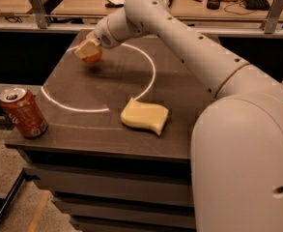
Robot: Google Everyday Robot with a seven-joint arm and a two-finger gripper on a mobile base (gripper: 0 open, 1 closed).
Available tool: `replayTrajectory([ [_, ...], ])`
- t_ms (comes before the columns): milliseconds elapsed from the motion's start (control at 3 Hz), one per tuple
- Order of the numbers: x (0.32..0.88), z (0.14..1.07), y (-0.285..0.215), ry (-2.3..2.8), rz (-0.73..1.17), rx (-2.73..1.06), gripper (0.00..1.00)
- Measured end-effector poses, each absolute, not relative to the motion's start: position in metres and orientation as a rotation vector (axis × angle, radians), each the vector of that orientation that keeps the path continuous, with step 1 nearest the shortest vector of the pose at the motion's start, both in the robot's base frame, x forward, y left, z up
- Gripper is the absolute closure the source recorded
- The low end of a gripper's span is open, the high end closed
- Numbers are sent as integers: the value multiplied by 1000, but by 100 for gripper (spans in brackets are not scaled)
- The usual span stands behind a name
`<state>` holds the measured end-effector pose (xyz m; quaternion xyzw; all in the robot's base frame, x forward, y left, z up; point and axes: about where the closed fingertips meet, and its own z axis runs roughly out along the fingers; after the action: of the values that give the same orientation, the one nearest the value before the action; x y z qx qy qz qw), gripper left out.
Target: Pick orange
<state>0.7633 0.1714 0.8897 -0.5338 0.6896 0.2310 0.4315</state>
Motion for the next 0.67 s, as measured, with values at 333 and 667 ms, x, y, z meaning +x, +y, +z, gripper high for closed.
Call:
replayTrajectory([
  [333, 757, 914, 160, 1680, 550, -1308, 100],
  [667, 749, 947, 145, 1603, 535, -1270, 100],
])
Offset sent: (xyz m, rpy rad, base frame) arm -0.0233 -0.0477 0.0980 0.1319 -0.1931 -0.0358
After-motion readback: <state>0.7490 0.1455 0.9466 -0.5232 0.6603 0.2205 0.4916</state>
